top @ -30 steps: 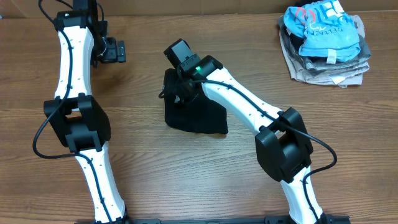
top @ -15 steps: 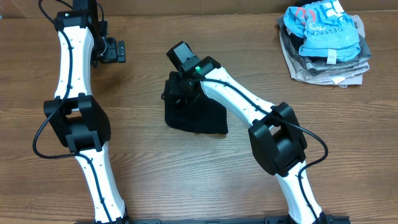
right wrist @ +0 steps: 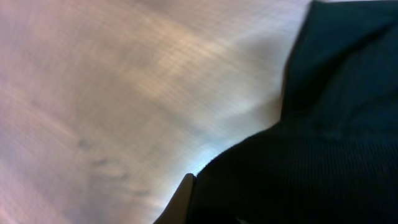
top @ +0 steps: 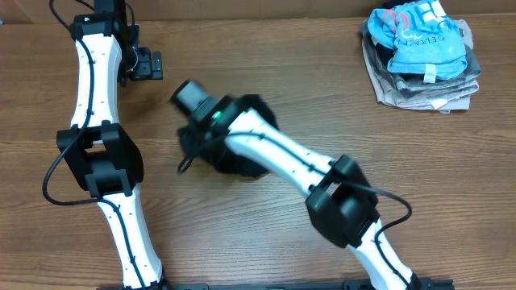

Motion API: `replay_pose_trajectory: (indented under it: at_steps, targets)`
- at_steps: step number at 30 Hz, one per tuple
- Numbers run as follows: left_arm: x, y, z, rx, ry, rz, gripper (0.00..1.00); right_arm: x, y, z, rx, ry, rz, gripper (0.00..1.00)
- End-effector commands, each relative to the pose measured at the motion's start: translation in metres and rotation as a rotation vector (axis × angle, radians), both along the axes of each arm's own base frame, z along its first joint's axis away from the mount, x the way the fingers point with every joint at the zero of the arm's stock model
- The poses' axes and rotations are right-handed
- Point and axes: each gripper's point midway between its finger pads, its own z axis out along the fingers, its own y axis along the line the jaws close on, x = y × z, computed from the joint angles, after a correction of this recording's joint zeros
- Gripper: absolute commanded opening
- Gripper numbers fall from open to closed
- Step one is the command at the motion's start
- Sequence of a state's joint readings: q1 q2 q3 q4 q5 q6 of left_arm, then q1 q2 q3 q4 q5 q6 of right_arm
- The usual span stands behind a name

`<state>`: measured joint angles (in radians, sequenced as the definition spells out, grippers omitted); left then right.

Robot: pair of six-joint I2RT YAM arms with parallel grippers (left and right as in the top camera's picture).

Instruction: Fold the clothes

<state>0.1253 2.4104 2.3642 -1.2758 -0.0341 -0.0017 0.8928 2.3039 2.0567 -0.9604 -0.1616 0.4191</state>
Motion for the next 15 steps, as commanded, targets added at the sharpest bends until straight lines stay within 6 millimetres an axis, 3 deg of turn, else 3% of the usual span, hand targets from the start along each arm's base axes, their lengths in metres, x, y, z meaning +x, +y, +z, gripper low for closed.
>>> replay_pose_trajectory:
  at_steps: [1, 2, 3, 5, 8, 15]
  targets:
    - [0.0, 0.004, -0.005, -0.011, 0.002, 0.021, 1.0, -0.021, 0.018, 0.005, 0.016, -0.01, 0.075, 0.04]
    - [0.0, 0.005, -0.005, -0.011, 0.001, 0.022, 1.0, -0.023, 0.018, 0.004, 0.013, -0.011, 0.079, 0.15]
    - [0.0, 0.006, -0.005, -0.011, 0.001, 0.024, 1.0, -0.023, 0.017, 0.003, 0.005, -0.013, 0.077, 0.46]
    - [0.0, 0.007, -0.005, -0.011, 0.001, 0.027, 1.0, -0.02, 0.014, 0.005, 0.003, -0.011, 0.07, 0.72]
    - [0.0, 0.009, -0.005, -0.011, 0.0, 0.029, 1.0, -0.012, 0.002, 0.015, -0.002, -0.008, 0.047, 0.75]
    - [0.0, 0.019, -0.004, -0.01, -0.008, 0.049, 1.0, 0.011, -0.046, 0.07, 0.011, -0.037, -0.02, 0.69]
